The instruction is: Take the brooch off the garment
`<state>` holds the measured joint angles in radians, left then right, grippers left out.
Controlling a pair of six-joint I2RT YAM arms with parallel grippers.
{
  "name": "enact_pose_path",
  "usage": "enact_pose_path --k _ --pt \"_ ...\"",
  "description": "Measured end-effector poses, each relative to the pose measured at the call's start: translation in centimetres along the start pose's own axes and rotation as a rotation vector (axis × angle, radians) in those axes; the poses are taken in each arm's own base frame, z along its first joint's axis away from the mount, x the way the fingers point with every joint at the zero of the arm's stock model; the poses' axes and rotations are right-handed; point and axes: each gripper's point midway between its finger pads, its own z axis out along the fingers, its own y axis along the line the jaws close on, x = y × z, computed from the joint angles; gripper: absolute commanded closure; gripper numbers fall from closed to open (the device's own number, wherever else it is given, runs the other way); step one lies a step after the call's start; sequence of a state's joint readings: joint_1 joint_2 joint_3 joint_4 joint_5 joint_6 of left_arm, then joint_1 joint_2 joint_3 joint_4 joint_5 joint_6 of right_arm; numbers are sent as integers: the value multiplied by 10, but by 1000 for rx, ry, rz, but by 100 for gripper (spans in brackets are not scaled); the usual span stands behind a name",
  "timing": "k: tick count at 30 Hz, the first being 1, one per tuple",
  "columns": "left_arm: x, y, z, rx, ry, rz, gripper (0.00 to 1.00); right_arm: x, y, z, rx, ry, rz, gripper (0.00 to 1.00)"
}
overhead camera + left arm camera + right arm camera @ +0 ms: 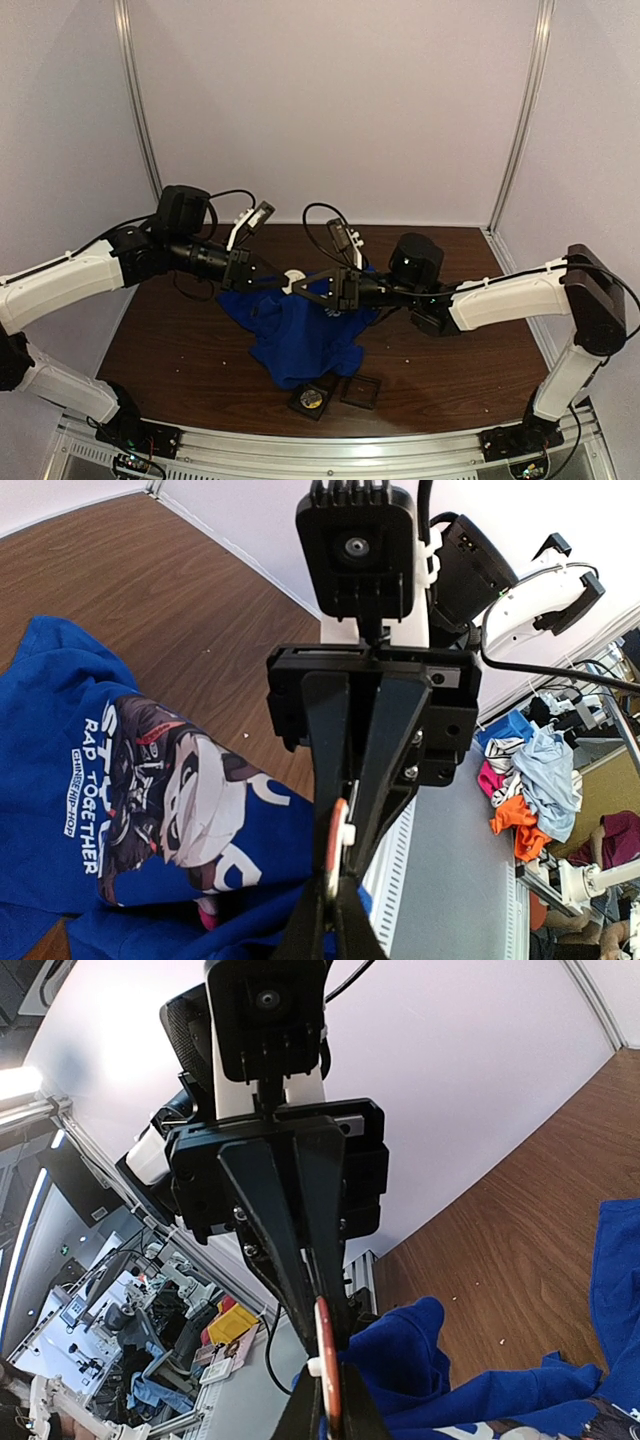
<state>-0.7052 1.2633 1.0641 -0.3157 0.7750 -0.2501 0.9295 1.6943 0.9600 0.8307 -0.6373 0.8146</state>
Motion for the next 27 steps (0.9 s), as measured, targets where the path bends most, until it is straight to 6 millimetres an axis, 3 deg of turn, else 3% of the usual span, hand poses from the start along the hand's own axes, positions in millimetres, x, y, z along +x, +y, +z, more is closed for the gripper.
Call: enact_pose_path --k 18,27 --pt "9 28 -7 -142 -1 -23 100 1 -31 16 36 40 194 100" --pt "8 36 -10 -182 -8 -26 100 -4 -43 23 33 85 186 81"
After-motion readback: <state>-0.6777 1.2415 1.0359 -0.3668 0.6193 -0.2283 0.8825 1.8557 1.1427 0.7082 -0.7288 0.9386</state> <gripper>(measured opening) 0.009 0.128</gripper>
